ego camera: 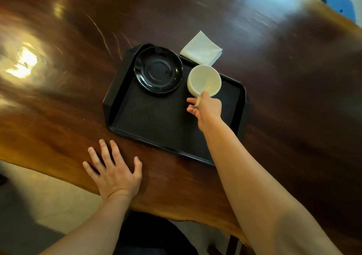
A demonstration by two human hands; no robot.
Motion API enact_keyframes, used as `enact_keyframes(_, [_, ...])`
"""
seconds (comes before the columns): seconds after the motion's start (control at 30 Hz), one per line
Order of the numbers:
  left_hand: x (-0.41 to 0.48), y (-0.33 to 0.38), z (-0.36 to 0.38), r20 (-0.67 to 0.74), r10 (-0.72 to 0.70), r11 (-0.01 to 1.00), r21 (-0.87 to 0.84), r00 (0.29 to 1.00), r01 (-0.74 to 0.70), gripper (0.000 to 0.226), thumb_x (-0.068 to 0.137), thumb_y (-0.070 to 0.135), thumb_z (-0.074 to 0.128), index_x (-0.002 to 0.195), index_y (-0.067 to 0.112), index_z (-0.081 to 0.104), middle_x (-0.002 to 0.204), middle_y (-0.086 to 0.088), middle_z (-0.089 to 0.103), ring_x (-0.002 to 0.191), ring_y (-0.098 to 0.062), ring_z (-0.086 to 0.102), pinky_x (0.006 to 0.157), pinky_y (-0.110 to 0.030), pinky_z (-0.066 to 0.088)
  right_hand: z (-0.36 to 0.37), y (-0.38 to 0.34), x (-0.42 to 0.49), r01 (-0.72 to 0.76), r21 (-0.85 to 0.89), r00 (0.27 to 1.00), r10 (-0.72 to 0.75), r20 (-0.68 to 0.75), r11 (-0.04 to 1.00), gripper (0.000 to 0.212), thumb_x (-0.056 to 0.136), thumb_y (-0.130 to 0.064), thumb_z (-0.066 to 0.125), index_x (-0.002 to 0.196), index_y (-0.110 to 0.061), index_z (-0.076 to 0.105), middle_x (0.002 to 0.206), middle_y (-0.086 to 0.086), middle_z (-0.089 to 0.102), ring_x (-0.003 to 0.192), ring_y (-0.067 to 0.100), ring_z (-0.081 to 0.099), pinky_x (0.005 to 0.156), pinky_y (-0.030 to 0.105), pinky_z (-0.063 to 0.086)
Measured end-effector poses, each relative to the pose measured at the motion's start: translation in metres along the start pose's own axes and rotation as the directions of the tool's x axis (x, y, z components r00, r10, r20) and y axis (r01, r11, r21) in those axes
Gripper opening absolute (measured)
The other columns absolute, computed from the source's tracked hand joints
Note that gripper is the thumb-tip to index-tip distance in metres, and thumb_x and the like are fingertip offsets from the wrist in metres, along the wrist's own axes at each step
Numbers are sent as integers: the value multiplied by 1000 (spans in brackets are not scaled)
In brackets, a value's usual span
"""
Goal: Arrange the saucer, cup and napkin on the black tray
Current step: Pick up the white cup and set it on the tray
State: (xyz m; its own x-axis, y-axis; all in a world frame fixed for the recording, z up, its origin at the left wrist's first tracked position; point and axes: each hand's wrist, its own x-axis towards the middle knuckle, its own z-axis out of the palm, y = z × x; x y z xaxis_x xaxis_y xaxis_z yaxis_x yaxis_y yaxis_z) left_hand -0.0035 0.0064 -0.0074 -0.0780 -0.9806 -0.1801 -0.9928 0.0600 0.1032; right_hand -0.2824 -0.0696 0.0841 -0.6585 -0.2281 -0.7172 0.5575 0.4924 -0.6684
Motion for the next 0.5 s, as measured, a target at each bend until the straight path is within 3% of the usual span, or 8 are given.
enact_keyframes(0.17, [0,0,-1,1,-5,1000,-7,1000,5,90,85,62,45,158,12,31,168,-20,25,157,-45,13,123,-65,5,-3,5,-2,-35,-22,999,35,-1,999,16,104,-28,47,110,-14,51,89,9,78,63,14,60,51,25,54])
enact_keyframes(0.37, [0,-1,1,-7,-4,1000,-4,1000,4,90,85,62,44,159,12,29,168,-20,24,157,-45,12,123,-62,0,-9,5,-4,-59,0,998,59,6,998,26,102,-35,54,107,-10,58,94,8,77,48,8,54,46,25,54])
enact_keyframes(0.43, [-1,-1,1,-8,-6,1000,-11,1000,6,90,85,62,44,159,12,29,168,-19,23,157,-44,11,123,-61,-1,-14,8,-4,-17,-9,998,16,-60,1000,30,99,-40,57,106,-11,63,98,9,74,35,6,53,50,28,59])
enact_keyframes(0.5, [0,0,0,-4,-9,1000,-12,1000,9,90,85,62,43,159,12,29,168,-19,23,157,-44,11,123,-62,1,-20,12,-5,66,-117,983,-85,-165,991,36,98,-42,56,118,-13,63,104,5,70,40,4,63,62,36,65])
